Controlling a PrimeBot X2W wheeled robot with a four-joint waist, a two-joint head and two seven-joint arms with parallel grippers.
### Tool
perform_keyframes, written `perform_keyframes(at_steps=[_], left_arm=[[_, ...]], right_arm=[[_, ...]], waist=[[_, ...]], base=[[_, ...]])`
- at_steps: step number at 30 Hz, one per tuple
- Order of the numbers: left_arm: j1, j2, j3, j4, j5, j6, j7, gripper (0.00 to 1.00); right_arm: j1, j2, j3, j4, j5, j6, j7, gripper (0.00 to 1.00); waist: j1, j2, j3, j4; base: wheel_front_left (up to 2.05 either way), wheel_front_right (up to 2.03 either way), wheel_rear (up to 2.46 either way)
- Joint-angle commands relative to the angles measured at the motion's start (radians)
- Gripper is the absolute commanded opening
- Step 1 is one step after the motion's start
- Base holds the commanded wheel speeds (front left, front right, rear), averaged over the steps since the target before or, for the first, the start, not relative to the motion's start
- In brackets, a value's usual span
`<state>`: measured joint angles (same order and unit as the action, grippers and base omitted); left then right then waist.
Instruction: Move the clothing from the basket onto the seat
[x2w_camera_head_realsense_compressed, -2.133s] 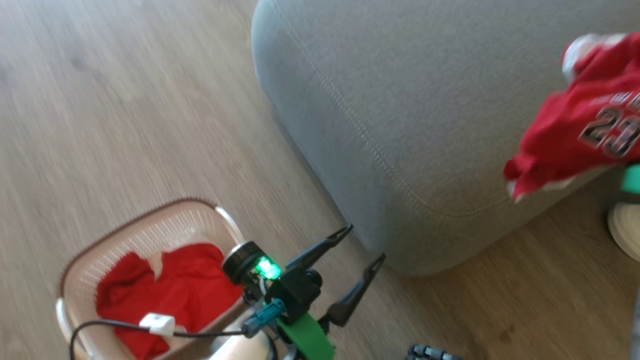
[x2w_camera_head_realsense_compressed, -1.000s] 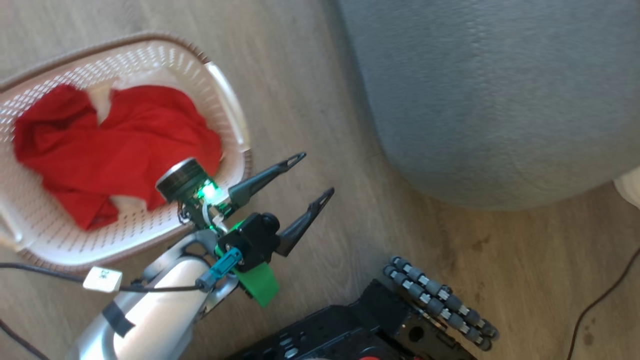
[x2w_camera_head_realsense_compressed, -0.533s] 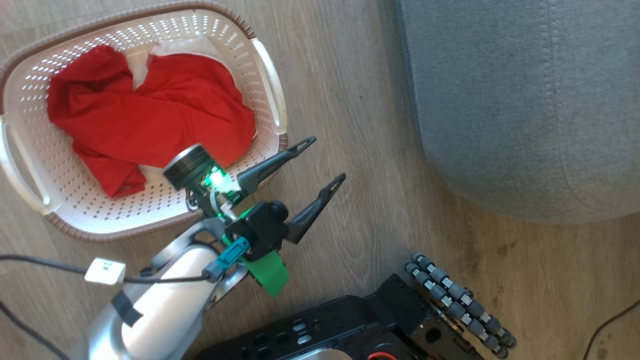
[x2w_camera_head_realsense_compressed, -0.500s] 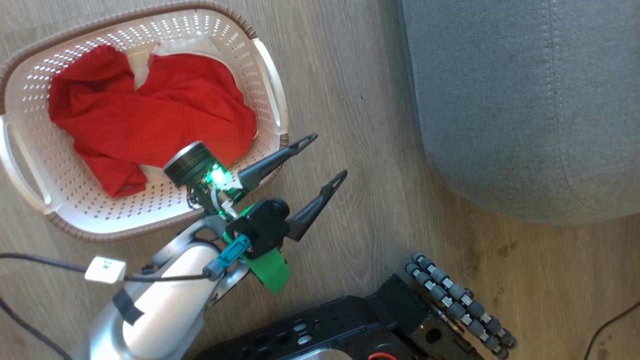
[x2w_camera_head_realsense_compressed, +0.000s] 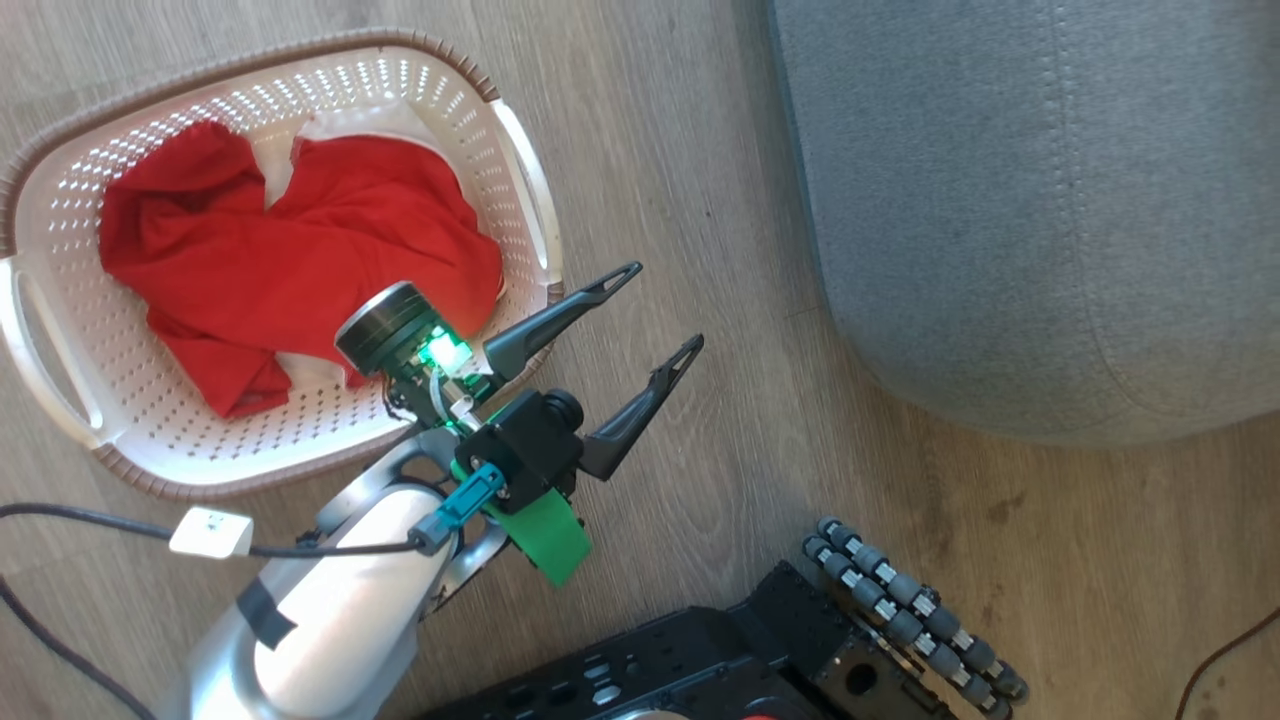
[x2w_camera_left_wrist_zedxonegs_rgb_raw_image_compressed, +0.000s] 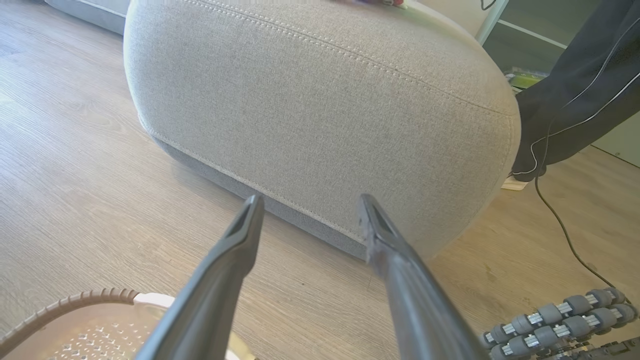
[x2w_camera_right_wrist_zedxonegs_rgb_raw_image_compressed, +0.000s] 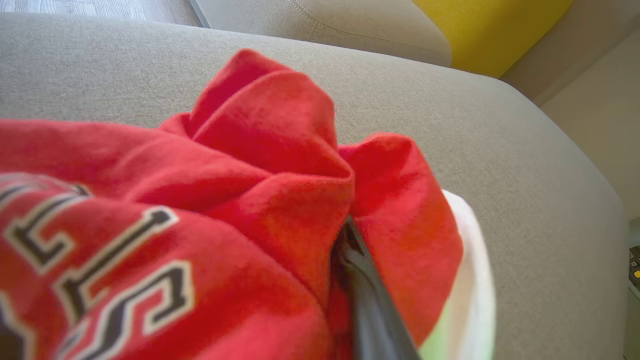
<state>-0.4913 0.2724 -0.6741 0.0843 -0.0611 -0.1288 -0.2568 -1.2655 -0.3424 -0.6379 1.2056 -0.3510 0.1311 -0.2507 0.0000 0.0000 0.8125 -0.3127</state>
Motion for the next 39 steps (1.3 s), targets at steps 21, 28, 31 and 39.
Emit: perform_keyframes(at_steps=[21, 28, 31, 39], left_arm=[[0.049, -0.127, 0.003, 0.002, -0.045, -0.002, -0.005, 1.0], [0.074, -0.164, 0.014, 0.004, -0.059, -0.002, -0.005, 1.0], [0.087, -0.177, 0.02, 0.004, -0.063, -0.002, -0.005, 1.0], [0.149, -0.208, 0.041, 0.007, -0.072, -0.002, -0.005, 1.0]], right_arm=[[0.023, -0.023, 0.269, 0.085, 0.094, 0.0, 0.38, 1.0], [0.035, -0.021, 0.484, 0.085, 0.26, 0.0, 0.562, 1.0], [0.034, -0.028, 0.587, 0.085, 0.346, 0.0, 0.588, 1.0], [0.141, -0.108, 0.904, -0.136, 0.684, 0.0, 0.643, 1.0]], waist=[[0.0, 0.0, -0.236, 0.042], [0.0, 0.0, -0.326, 0.062], [0.0, 0.0, -0.367, 0.069], [0.0, 0.0, -0.505, 0.093]], base=[[0.0, 0.0, 0.0], [0.0, 0.0, 0.0], [0.0, 0.0, 0.0], [0.0, 0.0, 0.0]])
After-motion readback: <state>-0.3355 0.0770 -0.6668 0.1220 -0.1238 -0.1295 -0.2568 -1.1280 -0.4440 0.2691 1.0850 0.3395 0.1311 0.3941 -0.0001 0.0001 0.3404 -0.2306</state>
